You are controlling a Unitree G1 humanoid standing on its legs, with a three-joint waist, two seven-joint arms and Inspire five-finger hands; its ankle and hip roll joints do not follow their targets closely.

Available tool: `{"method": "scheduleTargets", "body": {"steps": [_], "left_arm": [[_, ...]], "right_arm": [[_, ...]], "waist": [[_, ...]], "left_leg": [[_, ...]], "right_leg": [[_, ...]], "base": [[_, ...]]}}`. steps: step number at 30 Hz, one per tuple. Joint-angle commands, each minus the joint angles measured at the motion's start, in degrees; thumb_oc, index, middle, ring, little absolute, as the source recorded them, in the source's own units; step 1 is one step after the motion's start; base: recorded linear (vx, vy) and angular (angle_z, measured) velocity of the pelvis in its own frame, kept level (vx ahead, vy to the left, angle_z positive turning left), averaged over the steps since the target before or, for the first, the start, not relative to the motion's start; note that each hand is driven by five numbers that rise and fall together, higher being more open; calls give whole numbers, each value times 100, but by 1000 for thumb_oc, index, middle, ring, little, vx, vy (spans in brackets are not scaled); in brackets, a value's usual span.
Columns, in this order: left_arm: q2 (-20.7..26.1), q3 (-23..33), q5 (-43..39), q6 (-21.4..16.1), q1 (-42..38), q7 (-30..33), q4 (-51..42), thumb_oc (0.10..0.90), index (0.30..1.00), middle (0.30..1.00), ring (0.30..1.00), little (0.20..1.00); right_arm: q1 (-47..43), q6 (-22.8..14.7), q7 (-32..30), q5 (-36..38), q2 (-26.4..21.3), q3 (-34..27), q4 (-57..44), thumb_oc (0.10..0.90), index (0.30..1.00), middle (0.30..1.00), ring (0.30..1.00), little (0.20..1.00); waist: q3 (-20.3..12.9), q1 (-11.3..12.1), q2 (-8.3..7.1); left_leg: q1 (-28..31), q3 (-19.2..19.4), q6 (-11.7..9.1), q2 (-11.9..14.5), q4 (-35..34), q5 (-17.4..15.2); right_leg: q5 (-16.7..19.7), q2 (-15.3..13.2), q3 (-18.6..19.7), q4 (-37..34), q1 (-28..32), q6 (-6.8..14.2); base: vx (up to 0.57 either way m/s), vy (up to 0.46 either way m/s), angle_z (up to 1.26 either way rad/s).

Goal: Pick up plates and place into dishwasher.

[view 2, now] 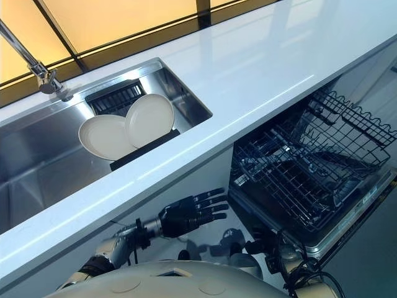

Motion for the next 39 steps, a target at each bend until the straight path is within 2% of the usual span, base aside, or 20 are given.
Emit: {"method": "scheduleTargets", "body": {"steps": [1, 4, 8, 13, 15, 17, 21, 22, 24, 27, 28, 30, 32, 33, 35, 37, 39], "left_arm": [[-178, -388, -997, 219, -567, -435, -1059, 800, 900, 900, 900, 900], [-129, -677, -1283, 196, -684, -181, -1487, 800, 900, 900, 900, 900], [-252, -1095, -2164, 240, -958, 483, -2110, 800, 900, 900, 900, 900], [-544, -1415, -3502, 683, -1270, 836, -2743, 800, 900, 900, 900, 900], [-738, -1554, -4380, 1018, -1450, 1088, -3082, 800, 900, 900, 900, 900], [-852, -1672, -5044, 1009, -1648, 1421, -3421, 800, 900, 900, 900, 900], [-899, -1677, -5593, 781, -1851, 1635, -3807, 800, 900, 900, 900, 900], [-910, -1651, -5755, 540, -1958, 1777, -4017, 800, 900, 900, 900, 900], [-913, -1512, -5823, -190, -2173, 2182, -4338, 800, 900, 900, 900, 900], [-869, -1346, -5118, -1096, -2297, 2623, -4481, 800, 900, 900, 900, 900], [-821, -1180, -4320, -1621, -2367, 2892, -4502, 800, 900, 900, 900, 900], [-633, -950, -3101, -2258, -2495, 3447, -4498, 800, 900, 900, 900, 900], [-226, -623, -1053, -3103, -2624, 4359, -4418, 800, 900, 900, 900, 900], [-71, -525, -417, -3275, -2661, 4654, -4406, 800, 900, 900, 900, 900], [410, -173, 791, -3358, -2750, 5366, -4352, 800, 900, 900, 900, 900], [1000, 412, 1889, -3175, -2833, 5931, -4311, 800, 900, 900, 900, 900], [1477, 873, 2528, -2888, -2895, 6217, -4150, 800, 900, 900, 900, 900]], "right_arm": [[-345, -69, 52, 35, -21, 237, 225, 800, 900, 900, 900, 900], [-367, -95, 28, 76, -5, 317, 253, 800, 900, 900, 900, 900], [-412, -149, 1, 135, 47, 490, 282, 800, 900, 900, 900, 900], [-454, -127, -12, 170, 101, 685, 309, 800, 900, 900, 900, 900], [-457, -100, -49, 207, 138, 791, 323, 800, 900, 900, 900, 900], [-460, -105, -96, 249, 181, 885, 340, 800, 900, 900, 900, 900], [-443, -97, -140, 238, 209, 937, 363, 800, 900, 900, 900, 900], [-435, -101, -154, 220, 216, 963, 385, 800, 900, 900, 900, 900], [-415, -93, -181, 214, 228, 997, 404, 800, 900, 900, 900, 900], [-390, -76, -178, 202, 219, 1000, 391, 800, 900, 900, 900, 900], [-374, -63, -173, 171, 207, 985, 380, 800, 900, 900, 900, 900], [-360, -44, -170, 143, 191, 971, 364, 800, 900, 900, 900, 900], [-302, -59, -163, 128, 142, 943, 320, 800, 900, 900, 900, 900], [-279, -77, -167, 137, 129, 934, 314, 800, 900, 900, 900, 900], [-182, -122, -206, 174, 109, 912, 288, 800, 900, 900, 900, 900], [-84, -181, -201, 159, 85, 850, 294, 800, 900, 900, 900, 900], [-62, -148, -157, 114, 47, 814, 280, 800, 900, 900, 900, 900]], "waist": [[126, 95, -128], [130, 75, -133], [115, 39, -166], [91, -2, -241], [86, -32, -282], [91, -70, -304], [100, -104, -313], [104, -114, -311], [93, -125, -308], [69, -132, -298], [48, -127, -286], [31, -115, -261], [6, -76, -214], [-3, -62, -198], [-38, -14, -161], [-90, 33, -140], [-128, 64, -114]], "left_leg": [[-115, 579, 456, -411, 38, -333], [-115, 573, 455, -396, 38, -332], [-102, 562, 470, -382, 38, -360], [-86, 535, 450, -349, 38, -380], [-87, 547, 424, -316, 38, -383], [-92, 558, 391, -288, 38, -368], [-92, 566, 364, -266, 38, -365], [-97, 568, 357, -258, 38, -361], [-99, 563, 339, -247, 38, -350], [-96, 554, 320, -241, 38, -335], [-98, 554, 316, -240, 38, -323], [-104, 517, 316, -245, 38, -305], [-97, 445, 328, -257, 38, -298], [-95, 415, 332, -263, 38, -297], [-73, 334, 344, -287, 38, -298], [-46, 291, 349, -317, 38, -294], [-9, 285, 357, -342, 38, -305]], "right_leg": [[-285, 139, 167, 264, -25, 198], [-278, 136, 160, 244, -9, 202], [-276, 152, 167, 181, 40, 198], [-267, 192, 191, 114, 97, 177], [-268, 208, 192, 89, 117, 165], [-262, 229, 201, 78, 122, 152], [-268, 246, 213, 65, 128, 136], [-269, 253, 220, 60, 129, 130], [-279, 260, 205, 47, 151, 116], [-285, 259, 190, 44, 167, 108], [-288, 255, 187, 43, 169, 102], [-297, 254, 187, 48, 173, 92], [-336, 253, 193, 54, 198, 85], [-348, 252, 191, 57, 203, 84], [-397, 252, 189, 66, 238, 81], [-441, 248, 174, 70, 271, 76], [-471, 252, 177, 74, 296, 65]], "base": [[2, -15, 9], [1, -6, 2], [13, -35, 1], [19, -73, 2], [14, -83, 4], [2, -69, 3], [-3, -29, 4], [-4, -35, 0], [9, -34, 0], [0, 0, 0], [0, 0, 0], [0, 0, 0], [32, 19, 0], [39, 19, 0], [51, 25, 3], [64, 34, 13], [60, 40, 16]]}}
